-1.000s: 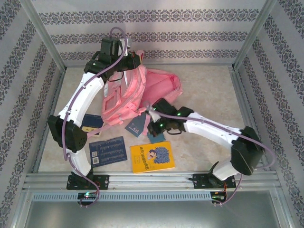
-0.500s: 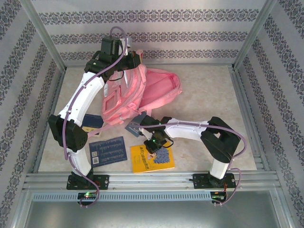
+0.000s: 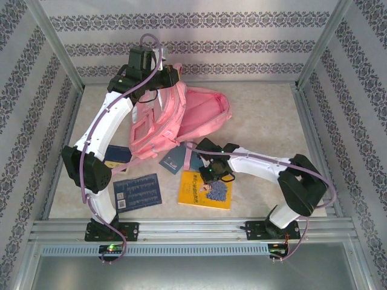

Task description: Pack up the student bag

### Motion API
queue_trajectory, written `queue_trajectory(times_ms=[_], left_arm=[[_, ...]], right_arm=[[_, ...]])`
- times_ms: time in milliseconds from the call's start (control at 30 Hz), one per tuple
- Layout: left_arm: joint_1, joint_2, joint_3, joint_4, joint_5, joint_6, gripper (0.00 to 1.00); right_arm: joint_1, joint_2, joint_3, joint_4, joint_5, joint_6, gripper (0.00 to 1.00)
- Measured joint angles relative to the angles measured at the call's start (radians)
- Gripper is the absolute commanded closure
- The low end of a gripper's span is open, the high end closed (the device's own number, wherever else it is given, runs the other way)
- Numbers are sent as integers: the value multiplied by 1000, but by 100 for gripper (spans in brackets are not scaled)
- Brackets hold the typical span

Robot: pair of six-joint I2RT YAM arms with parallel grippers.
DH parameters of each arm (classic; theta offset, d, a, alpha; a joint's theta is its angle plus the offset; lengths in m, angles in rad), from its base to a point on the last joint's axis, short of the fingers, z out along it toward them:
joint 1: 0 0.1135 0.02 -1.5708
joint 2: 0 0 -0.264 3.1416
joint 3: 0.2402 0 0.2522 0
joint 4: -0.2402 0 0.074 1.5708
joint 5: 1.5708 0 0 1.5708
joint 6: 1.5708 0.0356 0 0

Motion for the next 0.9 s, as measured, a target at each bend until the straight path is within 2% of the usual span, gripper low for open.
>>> queue_trajectory(times_ms=[33, 67, 133, 233, 567, 733, 900], left_arm=[[0, 0, 0, 0, 0, -3, 100], [0, 0, 0, 0, 0, -3, 100], [0, 0, 0, 0, 0, -7, 100], [0, 0, 0, 0, 0, -11, 100], [5, 0, -3, 0, -3, -14, 100], [14, -1, -8, 5, -11, -15, 100], [19, -1, -13, 14, -15, -15, 100]], right_arm=[[-7, -15, 16, -9, 18, -4, 29], [-16, -21, 39, -16, 42, -8, 22], [-35, -13, 86, -24, 86, -16, 16], [-61, 49, 164, -35, 129, -32, 14], [-87, 321, 302, -43, 198, -82, 14], [-118, 351, 331, -43, 217, -67, 19], [-209, 345, 309, -18, 199, 0, 30]])
